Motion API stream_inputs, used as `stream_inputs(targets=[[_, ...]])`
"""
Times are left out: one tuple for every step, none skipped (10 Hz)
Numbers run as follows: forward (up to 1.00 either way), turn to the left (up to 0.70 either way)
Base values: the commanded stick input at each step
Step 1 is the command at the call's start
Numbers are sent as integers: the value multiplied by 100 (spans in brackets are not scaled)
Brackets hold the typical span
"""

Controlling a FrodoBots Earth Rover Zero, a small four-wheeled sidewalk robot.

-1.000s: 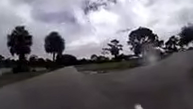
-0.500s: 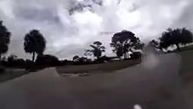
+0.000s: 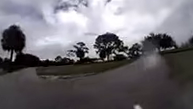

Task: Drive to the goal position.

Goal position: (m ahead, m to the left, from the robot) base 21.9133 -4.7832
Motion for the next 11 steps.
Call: stream_inputs(targets=[[85,-34],[85,-34],[85,-34],[85,-17],[85,0],[85,0],[85,0],[85,0],[85,0],[85,0],[85,0]])
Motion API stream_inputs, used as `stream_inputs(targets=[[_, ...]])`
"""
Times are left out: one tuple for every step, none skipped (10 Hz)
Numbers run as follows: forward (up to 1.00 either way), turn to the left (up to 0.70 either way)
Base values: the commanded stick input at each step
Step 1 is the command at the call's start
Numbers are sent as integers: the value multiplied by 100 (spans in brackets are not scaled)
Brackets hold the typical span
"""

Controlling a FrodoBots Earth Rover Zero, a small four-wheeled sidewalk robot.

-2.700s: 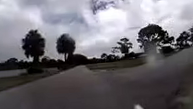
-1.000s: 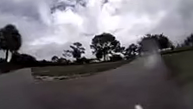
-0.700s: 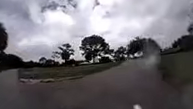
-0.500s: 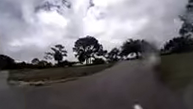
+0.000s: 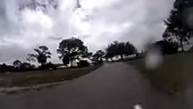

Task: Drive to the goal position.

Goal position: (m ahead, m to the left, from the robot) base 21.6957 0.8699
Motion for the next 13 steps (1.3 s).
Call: stream_inputs(targets=[[85,0],[85,0],[85,-21],[85,-34],[85,-34],[85,-34],[85,-34],[85,-34],[85,-34],[85,-34],[85,-34],[85,-34],[85,-16]])
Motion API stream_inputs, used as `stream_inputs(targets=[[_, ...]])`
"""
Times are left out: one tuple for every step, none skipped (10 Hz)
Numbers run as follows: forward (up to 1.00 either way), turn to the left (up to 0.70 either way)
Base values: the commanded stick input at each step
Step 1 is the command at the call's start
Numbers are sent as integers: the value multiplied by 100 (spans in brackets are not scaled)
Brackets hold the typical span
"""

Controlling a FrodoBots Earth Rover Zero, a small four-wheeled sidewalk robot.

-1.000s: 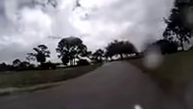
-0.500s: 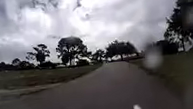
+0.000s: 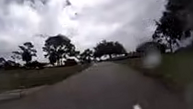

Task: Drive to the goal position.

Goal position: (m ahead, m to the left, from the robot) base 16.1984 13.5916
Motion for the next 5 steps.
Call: stream_inputs(targets=[[85,0],[85,0],[85,0],[85,0],[85,0]])
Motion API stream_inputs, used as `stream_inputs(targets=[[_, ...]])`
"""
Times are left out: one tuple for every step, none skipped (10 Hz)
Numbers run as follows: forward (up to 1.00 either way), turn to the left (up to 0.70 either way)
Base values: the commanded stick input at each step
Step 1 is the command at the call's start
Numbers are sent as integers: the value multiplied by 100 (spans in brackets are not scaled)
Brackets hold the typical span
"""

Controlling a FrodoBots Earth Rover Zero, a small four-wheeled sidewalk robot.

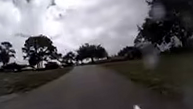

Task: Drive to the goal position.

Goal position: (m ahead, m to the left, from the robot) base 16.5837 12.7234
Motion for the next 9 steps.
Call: stream_inputs(targets=[[85,0],[85,0],[85,0],[85,0],[85,0],[85,0],[85,12],[85,34],[85,27]])
